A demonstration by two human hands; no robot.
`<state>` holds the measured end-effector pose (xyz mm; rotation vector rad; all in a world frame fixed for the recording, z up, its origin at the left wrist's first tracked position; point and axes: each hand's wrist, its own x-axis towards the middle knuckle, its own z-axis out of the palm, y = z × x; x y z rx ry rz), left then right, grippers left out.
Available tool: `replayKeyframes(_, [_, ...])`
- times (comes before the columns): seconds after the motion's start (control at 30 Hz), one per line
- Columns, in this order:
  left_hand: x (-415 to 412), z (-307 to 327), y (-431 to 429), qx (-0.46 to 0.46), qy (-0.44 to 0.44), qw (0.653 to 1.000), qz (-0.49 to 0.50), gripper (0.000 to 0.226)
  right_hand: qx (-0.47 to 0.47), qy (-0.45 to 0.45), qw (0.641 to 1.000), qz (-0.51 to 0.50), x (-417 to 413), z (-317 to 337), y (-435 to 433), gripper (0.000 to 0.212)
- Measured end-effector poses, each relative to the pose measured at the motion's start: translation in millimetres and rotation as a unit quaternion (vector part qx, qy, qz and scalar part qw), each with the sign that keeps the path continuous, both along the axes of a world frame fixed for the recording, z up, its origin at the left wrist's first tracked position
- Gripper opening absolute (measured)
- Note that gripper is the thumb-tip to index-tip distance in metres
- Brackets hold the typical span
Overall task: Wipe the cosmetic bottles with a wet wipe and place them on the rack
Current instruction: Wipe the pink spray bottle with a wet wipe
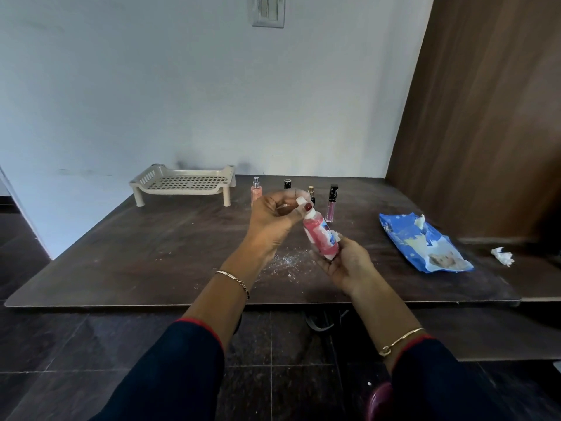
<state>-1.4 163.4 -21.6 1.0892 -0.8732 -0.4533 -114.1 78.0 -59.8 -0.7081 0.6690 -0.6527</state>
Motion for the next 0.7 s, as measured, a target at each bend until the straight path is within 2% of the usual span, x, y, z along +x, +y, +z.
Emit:
replayKeyframes(0.17, [1,2,-3,0.008,-0.031,0.998,0.047,0.025,0.023,-0.044,0.999,-0.012,6,-5,10,0.023])
replayKeyframes(0.3, [-6,12,2,0.017,-0.053,0.998,0.030,0.031,0.023,-0.036,0.999,-0.024,6,-6,14,0.019])
replayKeyframes(0.43, [-1,10,7,0.075,-0.133,0.986,-0.065,0.085,0.046,-0.064,0.997,0.005,3,-2,18,0.022])
replayKeyframes(0.5, [-3,3,8,0.096,-0.086,0.986,-0.108,0.101,0.058,-0.075,0.995,0.020,1,0,19,0.024])
replayKeyframes(0.57, [-7,-6,7,0.111,-0.057,0.984,-0.129,0.089,0.063,-0.073,0.995,0.034,-1,0,20,0.023])
replayKeyframes(0.63, [-7,-12,3,0.133,-0.107,0.980,-0.101,0.060,0.062,-0.058,0.996,0.042,-1,-1,21,0.023])
replayKeyframes(0.7, [-7,-16,0,0.154,-0.157,0.974,-0.049,0.045,0.058,-0.034,0.997,0.040,0,-3,21,0.022])
